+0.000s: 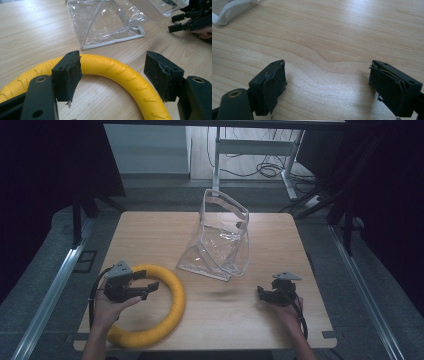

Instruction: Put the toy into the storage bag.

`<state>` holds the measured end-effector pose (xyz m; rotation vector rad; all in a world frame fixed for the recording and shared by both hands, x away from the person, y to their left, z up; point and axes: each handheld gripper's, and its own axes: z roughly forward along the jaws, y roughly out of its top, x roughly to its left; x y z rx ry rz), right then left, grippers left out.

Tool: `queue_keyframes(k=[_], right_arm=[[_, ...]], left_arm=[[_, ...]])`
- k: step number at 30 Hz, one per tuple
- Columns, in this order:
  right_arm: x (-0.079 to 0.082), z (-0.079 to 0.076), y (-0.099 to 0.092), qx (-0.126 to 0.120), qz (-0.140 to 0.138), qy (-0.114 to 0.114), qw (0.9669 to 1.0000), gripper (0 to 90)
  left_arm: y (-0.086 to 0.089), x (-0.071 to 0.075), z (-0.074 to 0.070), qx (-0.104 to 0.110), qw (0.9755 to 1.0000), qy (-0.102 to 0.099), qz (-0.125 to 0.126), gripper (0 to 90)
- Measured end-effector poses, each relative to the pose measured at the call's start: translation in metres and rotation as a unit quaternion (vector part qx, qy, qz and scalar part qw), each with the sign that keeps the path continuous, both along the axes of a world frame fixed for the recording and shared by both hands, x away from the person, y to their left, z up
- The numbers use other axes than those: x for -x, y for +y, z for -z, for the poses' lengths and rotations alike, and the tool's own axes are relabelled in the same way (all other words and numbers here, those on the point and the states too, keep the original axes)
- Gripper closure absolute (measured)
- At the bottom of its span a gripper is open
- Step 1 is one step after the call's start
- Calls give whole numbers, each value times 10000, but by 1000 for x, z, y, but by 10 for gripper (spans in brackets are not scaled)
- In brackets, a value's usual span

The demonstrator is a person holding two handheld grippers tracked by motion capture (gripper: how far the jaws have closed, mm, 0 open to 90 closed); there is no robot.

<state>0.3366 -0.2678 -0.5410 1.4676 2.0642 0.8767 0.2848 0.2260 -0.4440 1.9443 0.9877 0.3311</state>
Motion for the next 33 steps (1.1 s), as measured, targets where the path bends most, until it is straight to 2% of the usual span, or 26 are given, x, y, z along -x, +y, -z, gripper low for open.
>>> queue_keyframes(k=[6, 12, 23, 29, 31, 33], right_arm=[[0, 0, 0, 13, 4, -1, 10000, 146], [0, 0, 0, 12, 4, -10, 10000, 155], [1, 0, 0, 9, -1, -22, 10000, 163], [0, 0, 0, 15, 4, -18, 10000, 161], [0, 0, 0, 10, 1, -16, 10000, 161], [0, 0, 0, 12, 1, -18, 10000, 161]], left_arm=[[-4, -2, 3, -78, 10000, 42, 30, 298], [-9, 3, -3, -158, 9998, -4, 132, 296], [-14, -1, -1, -231, 9997, 52, 83, 277], [-17, -3, -3, -167, 9993, 122, 304, 279], [-18, -2, -5, -215, 9990, 126, 364, 279], [-17, 1, -8, -296, 9989, 47, 351, 279]])
